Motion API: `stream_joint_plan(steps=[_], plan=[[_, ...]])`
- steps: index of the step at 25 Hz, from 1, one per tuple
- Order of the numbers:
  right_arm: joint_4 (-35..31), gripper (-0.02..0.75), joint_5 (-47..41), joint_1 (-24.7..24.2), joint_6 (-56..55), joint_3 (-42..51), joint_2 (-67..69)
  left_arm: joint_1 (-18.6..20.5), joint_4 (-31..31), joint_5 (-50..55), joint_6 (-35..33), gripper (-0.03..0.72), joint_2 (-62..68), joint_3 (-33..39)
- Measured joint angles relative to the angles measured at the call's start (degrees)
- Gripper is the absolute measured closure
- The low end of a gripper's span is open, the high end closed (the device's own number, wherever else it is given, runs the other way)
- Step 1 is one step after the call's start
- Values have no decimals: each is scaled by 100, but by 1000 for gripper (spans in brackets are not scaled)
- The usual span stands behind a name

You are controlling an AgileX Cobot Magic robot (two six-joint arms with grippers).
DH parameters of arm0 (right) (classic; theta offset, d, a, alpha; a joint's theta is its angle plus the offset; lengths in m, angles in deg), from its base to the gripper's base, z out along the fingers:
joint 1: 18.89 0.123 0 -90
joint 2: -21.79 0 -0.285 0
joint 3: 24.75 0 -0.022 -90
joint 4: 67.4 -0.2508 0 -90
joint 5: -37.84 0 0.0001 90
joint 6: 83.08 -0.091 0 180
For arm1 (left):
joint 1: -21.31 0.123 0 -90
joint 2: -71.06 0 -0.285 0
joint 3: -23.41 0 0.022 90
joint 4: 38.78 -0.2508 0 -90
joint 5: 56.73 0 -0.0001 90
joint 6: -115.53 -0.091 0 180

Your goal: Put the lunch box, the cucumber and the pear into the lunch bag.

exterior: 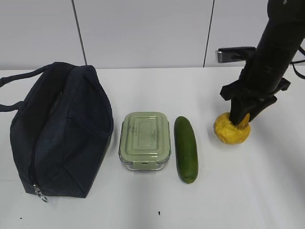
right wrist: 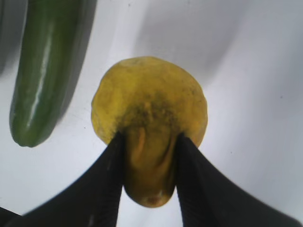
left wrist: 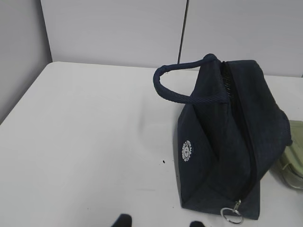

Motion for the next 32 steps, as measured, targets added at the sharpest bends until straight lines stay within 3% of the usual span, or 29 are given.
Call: stream_joint_plan(steps=[9, 13, 16, 20, 25, 32], plan=[[-487, 469, -82, 0, 0, -1189, -310, 0, 162, 0, -25, 452, 248, 0], [-945, 470, -148, 0, 15, -1603, -394, 0, 924, -244, -652, 452, 919, -55], [-1327, 470, -172, 0, 75, -1868, -429, 0, 1735, -1195, -877, 452, 1427, -87], [-1898, 472, -184, 0, 260, -1978, -439, 0, 2281, -2083, -1021, 445, 2380, -110], [-2626, 473, -207, 0, 558, -1987, -439, 0, 3452, -2280, -2135, 442, 3887, -302], [-3683, 475, -207, 51, 1217, -1987, -439, 0, 3719, -2106, -2736, 389, 5953, -882]])
